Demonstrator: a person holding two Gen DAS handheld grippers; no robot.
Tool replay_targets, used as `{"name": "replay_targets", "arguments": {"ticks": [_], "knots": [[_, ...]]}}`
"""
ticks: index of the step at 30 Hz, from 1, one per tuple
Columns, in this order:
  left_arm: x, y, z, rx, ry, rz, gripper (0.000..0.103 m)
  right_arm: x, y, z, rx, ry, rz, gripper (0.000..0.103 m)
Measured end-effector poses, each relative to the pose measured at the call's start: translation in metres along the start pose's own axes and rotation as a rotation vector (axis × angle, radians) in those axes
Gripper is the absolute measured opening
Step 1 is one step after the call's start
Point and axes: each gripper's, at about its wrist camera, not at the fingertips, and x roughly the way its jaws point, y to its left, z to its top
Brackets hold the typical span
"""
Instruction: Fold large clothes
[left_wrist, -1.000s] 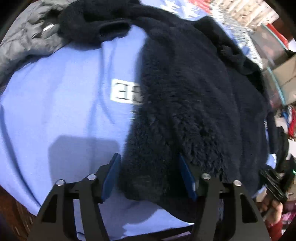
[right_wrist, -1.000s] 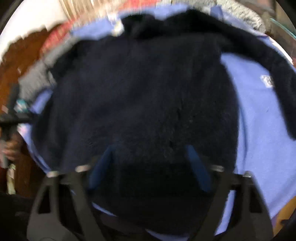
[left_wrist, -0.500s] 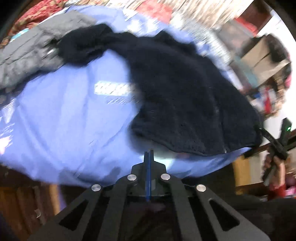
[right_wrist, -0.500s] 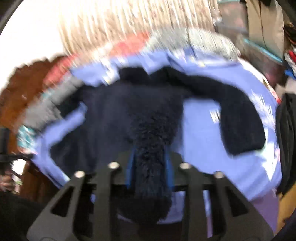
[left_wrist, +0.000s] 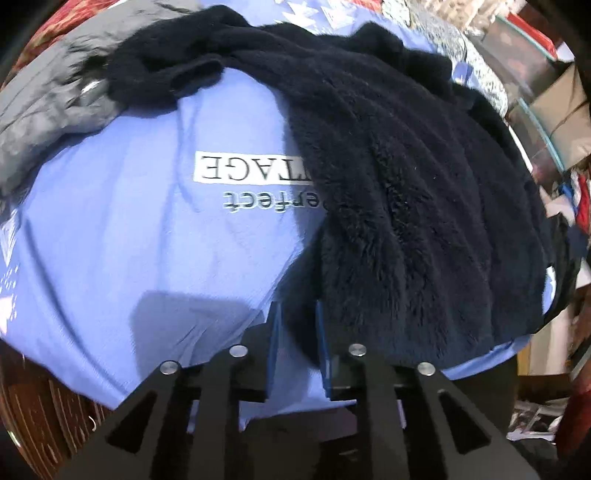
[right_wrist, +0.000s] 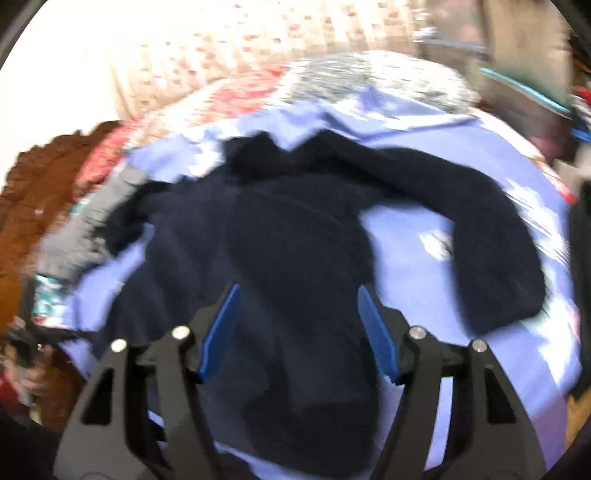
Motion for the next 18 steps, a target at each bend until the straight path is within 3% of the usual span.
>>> {"name": "replay_targets", "arguments": {"ticks": [2, 5, 9, 11, 12, 13, 15, 16, 17, 18], "knots": [[0.009, -0.004, 0.004, 0.004, 0.002, 0.010, 0.049, 0.026, 0.008, 0.027, -0.040, 0.013, 0.057, 0.063], [0.015, -0.006, 0.007, -0.005, 0.000, 0.010, 0.053, 0.102, 0.014, 0.080, -0.062, 0.088, 0.072, 0.063], [0.010, -0.005, 0.006, 0.017, -0.006, 0.024, 0.057, 0.224, 0.005, 0.140, 0.012, 0.258, 0.103, 0.063], [0.007, -0.002, 0.006, 0.010, -0.006, 0.034, 0.060, 0.283, -0.006, 0.167, 0.004, 0.357, 0.043, 0.063], [0.006, -0.001, 0.006, 0.003, -0.003, 0.035, 0.061, 0.305, -0.016, 0.192, -0.011, 0.351, -0.081, 0.059], [0.006, -0.001, 0.007, -0.001, 0.004, 0.041, 0.061, 0.311, -0.027, 0.215, -0.002, 0.289, -0.177, 0.045], [0.004, -0.001, 0.009, 0.006, 0.004, 0.061, 0.061, 0.286, -0.054, 0.261, 0.115, 0.037, -0.330, 0.048], [0.002, -0.001, 0.011, 0.013, -0.004, 0.071, 0.062, 0.270, -0.062, 0.272, 0.171, -0.066, -0.366, 0.055], [0.001, -0.001, 0.012, 0.018, -0.009, 0.076, 0.063, 0.255, -0.071, 0.280, 0.222, -0.124, -0.307, 0.060], [0.001, -0.001, 0.014, 0.021, -0.007, 0.077, 0.063, 0.250, -0.075, 0.281, 0.232, -0.109, -0.237, 0.062]]}}
